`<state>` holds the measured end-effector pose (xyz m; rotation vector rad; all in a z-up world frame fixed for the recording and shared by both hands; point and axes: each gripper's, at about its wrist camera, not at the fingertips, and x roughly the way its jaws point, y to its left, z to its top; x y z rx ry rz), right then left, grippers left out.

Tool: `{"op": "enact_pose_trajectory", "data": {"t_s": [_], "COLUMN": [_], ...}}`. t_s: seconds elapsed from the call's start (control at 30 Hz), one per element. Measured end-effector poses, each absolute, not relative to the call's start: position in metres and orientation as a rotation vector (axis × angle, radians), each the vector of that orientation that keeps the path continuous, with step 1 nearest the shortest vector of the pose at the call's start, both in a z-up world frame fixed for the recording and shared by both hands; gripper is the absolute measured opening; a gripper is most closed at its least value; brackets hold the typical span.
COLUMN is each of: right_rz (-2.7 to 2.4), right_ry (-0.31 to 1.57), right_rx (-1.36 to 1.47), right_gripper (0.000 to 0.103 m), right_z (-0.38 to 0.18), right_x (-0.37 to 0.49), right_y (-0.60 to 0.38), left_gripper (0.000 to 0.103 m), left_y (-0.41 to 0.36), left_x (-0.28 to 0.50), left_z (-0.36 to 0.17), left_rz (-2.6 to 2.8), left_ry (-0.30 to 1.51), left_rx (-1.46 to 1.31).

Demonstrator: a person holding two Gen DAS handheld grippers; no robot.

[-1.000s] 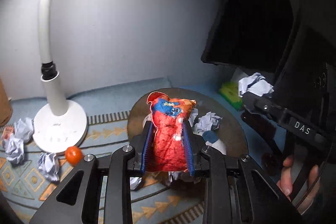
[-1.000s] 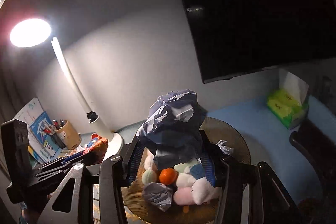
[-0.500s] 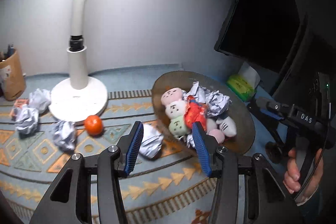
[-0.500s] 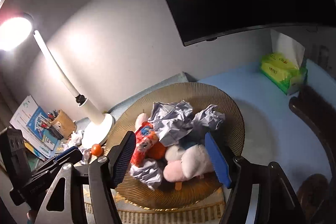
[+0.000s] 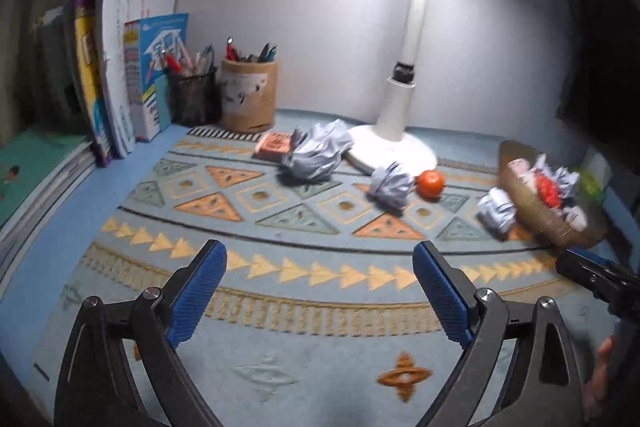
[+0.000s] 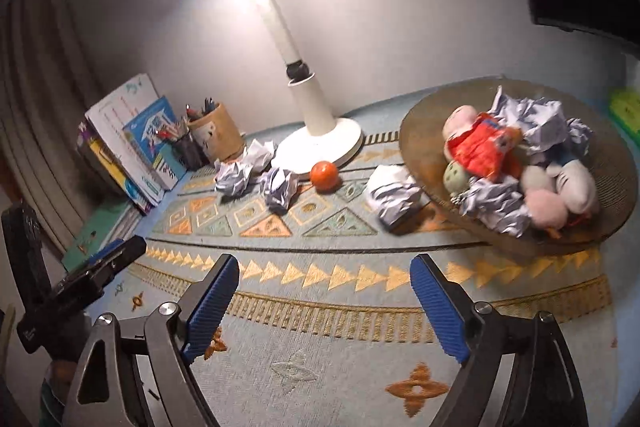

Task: Organize objects
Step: 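Move both tools back over the rug toward two paper balls, then grasp a paper ball with the left tool while the right grasps another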

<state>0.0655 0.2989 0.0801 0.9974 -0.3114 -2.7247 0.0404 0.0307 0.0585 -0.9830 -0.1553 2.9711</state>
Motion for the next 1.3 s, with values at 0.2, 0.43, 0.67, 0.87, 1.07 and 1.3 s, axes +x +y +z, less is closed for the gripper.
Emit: {"op": "enact_pose_trajectory", "data": {"t_s": [0.2, 0.43, 0.67, 0.87, 1.07, 1.3], "right_rz": [-2.736, -2.779, -2.52, -2.471, -2.462, -2.529], "right_ry": [-0.242, -0.057, -0.237, -0.22, -0.264, -0.211], "right_rx": [1.059, 1.12, 1.228, 1.223, 1.304, 1.277], "right_gripper": [0.087, 0.095, 0.095, 0.095, 0.083, 0.062], "right_z": [0.049, 0.043, 0.063, 0.061, 0.032, 0.024], "right_x": [0.061, 0.055, 0.014, -0.065, -0.124, -0.143], "right_y": [0.28, 0.26, 0.255, 0.216, 0.2, 0.19], "left_gripper": [0.094, 0.094, 0.094, 0.094, 0.094, 0.075], "left_y": [0.014, 0.011, -0.028, -0.025, -0.005, -0.005], "left_x": [0.031, 0.033, -0.033, -0.118, -0.172, -0.173], "left_z": [0.024, 0.024, 0.052, 0.043, 0.016, 0.007], "left_rz": [2.887, 2.843, 2.538, 2.652, 2.67, 2.7], "left_ry": [-0.276, -0.323, -0.703, -0.585, -0.509, -0.574], "left_rx": [-1.105, -1.099, -1.178, -1.238, -1.315, -1.227]}}
